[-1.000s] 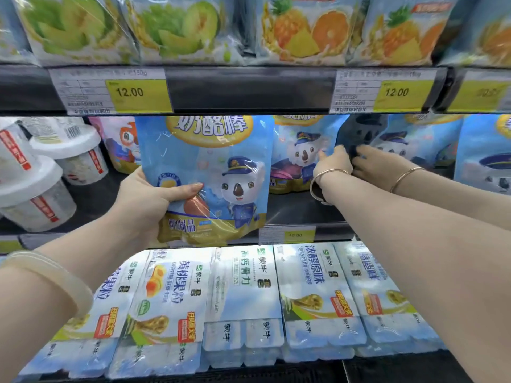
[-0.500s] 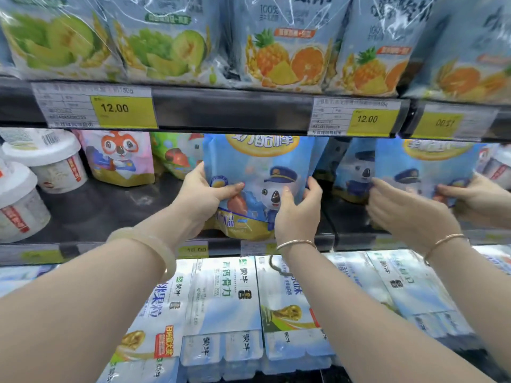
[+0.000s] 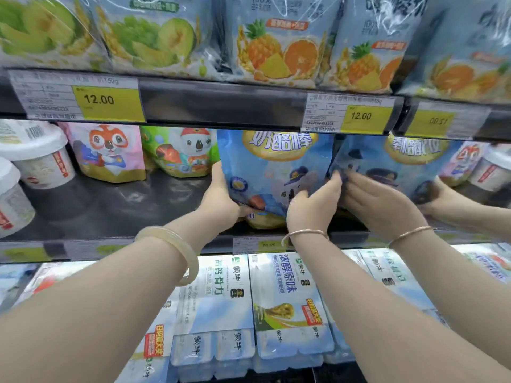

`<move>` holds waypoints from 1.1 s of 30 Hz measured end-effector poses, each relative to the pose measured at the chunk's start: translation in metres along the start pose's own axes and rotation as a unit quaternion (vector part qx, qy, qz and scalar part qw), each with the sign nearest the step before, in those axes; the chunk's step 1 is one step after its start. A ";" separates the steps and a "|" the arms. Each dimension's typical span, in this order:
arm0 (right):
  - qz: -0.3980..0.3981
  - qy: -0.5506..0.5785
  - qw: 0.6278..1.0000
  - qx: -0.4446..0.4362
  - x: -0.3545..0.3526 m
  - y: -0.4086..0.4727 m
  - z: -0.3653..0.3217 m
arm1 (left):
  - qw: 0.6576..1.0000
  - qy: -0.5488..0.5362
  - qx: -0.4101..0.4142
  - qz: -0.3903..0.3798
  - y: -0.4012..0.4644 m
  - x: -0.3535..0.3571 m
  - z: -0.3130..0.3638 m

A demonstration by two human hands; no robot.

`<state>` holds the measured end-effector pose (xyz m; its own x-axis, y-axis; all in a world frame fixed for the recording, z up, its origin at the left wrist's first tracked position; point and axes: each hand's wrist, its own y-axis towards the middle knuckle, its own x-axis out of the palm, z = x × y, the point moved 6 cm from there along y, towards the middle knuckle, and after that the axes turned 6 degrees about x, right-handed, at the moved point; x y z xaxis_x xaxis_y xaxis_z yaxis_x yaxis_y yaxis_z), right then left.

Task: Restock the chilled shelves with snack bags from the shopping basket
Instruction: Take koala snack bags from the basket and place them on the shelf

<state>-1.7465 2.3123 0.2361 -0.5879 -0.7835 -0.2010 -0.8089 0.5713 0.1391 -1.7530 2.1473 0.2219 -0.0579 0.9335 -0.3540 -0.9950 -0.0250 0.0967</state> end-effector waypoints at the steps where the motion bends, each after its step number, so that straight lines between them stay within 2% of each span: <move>1: 0.003 -0.022 1.000 0.011 0.001 -0.003 0.005 | 1.000 -0.021 0.006 0.018 0.001 0.000 -0.004; 4: -0.050 -0.022 0.998 0.036 0.008 -0.012 0.025 | 0.999 -0.027 0.006 0.038 -0.003 0.006 -0.005; 6: -0.081 -0.030 0.995 0.040 0.011 -0.012 0.029 | 0.999 0.015 0.028 0.040 0.003 0.007 -0.005; 10: -0.120 -0.068 0.989 0.050 0.017 0.002 0.026 | 0.998 0.060 0.017 0.012 0.018 0.011 -0.006; 15: -0.127 -0.105 0.983 0.083 0.017 0.013 0.027 | 0.993 0.109 0.017 -0.043 0.020 0.004 -0.017; 18: -0.109 -0.127 0.982 0.091 0.017 0.006 0.031 | 0.995 0.093 0.019 0.005 0.010 -0.009 -0.023; 23: -0.075 -0.131 0.986 0.073 0.011 -0.012 0.028 | 0.997 0.030 -0.033 0.056 -0.006 -0.024 -0.036; 28: 0.005 -0.086 0.996 0.015 -0.004 -0.036 0.017 | 0.994 0.023 0.025 0.099 -0.039 -0.053 -0.036; 31: 0.049 -0.087 0.995 -0.021 -0.008 -0.062 0.009 | 0.992 0.064 0.056 0.097 -0.061 -0.062 -0.035; 33: 0.029 -0.062 0.997 -0.028 -0.001 -0.082 0.003 | 0.994 0.072 0.054 0.066 -0.076 -0.064 -0.037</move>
<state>-1.6794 2.2668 0.2221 -0.6319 -0.7112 -0.3081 -0.7742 0.5978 0.2078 -1.6767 2.0766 0.2024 -0.2061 0.8636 -0.4601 -0.9637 -0.0976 0.2485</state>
